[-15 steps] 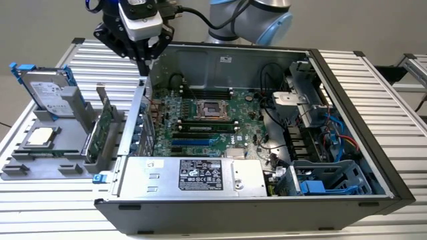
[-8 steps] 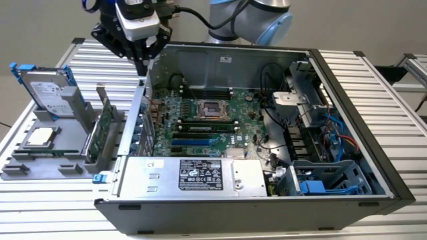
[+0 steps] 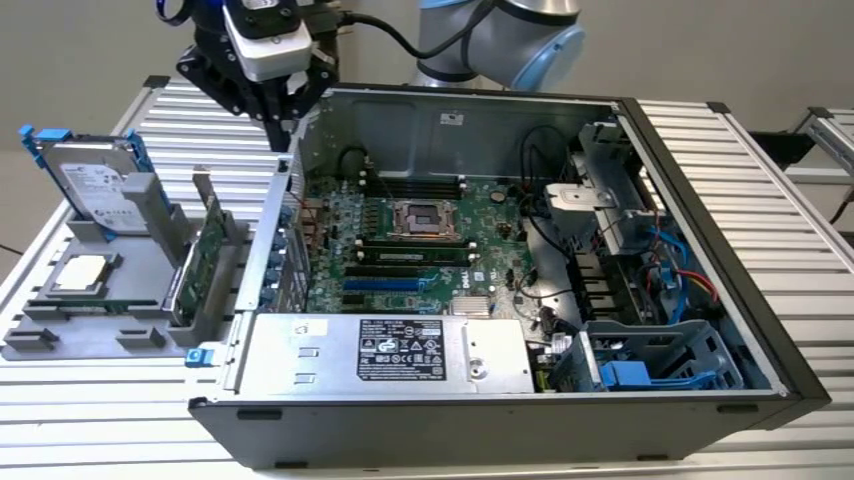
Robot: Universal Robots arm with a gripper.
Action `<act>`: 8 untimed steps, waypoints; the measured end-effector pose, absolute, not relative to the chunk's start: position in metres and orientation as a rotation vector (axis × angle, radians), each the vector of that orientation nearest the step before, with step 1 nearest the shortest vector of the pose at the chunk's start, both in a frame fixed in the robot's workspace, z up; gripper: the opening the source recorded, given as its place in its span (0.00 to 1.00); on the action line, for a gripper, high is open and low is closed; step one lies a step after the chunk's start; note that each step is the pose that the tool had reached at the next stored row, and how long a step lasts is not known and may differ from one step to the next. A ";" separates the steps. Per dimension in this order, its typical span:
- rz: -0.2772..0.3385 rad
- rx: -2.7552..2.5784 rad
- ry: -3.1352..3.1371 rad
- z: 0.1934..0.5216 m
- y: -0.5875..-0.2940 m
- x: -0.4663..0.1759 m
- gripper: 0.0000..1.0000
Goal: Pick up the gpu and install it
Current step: 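Reach for the gpu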
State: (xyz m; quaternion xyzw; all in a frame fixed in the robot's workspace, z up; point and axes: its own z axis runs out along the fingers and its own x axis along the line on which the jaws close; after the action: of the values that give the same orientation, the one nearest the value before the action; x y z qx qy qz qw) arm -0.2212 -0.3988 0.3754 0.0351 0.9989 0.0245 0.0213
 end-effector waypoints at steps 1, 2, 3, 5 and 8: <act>0.076 0.109 3.096 0.375 -0.399 -0.222 0.00; 0.076 0.109 3.096 0.375 -0.399 -0.223 0.00; 0.076 0.109 3.096 0.375 -0.399 -0.224 0.00; 0.076 0.109 3.096 0.375 -0.399 -0.226 0.00; 0.076 0.109 3.096 0.375 -0.399 -0.230 0.00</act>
State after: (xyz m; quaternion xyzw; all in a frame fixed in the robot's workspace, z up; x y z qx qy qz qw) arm -0.2298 -0.3988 0.3754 0.0351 0.9989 0.0244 0.0213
